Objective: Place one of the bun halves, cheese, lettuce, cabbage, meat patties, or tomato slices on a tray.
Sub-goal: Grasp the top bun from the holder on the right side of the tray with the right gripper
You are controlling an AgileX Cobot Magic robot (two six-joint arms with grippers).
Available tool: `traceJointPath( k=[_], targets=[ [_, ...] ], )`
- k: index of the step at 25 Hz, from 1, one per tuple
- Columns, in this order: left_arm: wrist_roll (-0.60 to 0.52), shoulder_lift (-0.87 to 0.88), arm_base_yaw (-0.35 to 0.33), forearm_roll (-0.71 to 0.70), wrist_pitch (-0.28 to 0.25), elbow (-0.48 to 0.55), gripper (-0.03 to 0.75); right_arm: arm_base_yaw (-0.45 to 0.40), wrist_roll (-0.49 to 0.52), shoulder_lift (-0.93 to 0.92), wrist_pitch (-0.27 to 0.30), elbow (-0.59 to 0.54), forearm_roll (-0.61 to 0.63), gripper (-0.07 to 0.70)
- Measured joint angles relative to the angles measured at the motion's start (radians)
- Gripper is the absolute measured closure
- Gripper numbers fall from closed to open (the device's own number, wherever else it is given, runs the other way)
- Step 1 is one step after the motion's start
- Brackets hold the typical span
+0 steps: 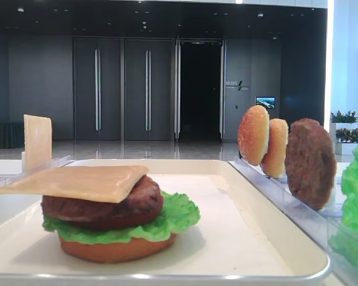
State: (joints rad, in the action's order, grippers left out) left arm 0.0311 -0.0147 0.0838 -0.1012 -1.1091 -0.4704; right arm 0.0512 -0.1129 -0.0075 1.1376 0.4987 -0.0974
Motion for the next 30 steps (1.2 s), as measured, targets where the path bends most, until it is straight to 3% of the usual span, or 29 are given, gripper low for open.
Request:
traceJointPath(
  k=[21, 30],
  targets=[
    [0.000, 0.000, 0.000, 0.000, 0.000, 0.000, 0.125, 0.020, 0.000, 0.004, 0.000, 0.000, 0.000, 0.167],
    [0.000, 0.000, 0.000, 0.000, 0.000, 0.000, 0.129, 0.032, -0.001, 0.205, -0.001, 0.000, 0.000, 0.167]
  ],
)
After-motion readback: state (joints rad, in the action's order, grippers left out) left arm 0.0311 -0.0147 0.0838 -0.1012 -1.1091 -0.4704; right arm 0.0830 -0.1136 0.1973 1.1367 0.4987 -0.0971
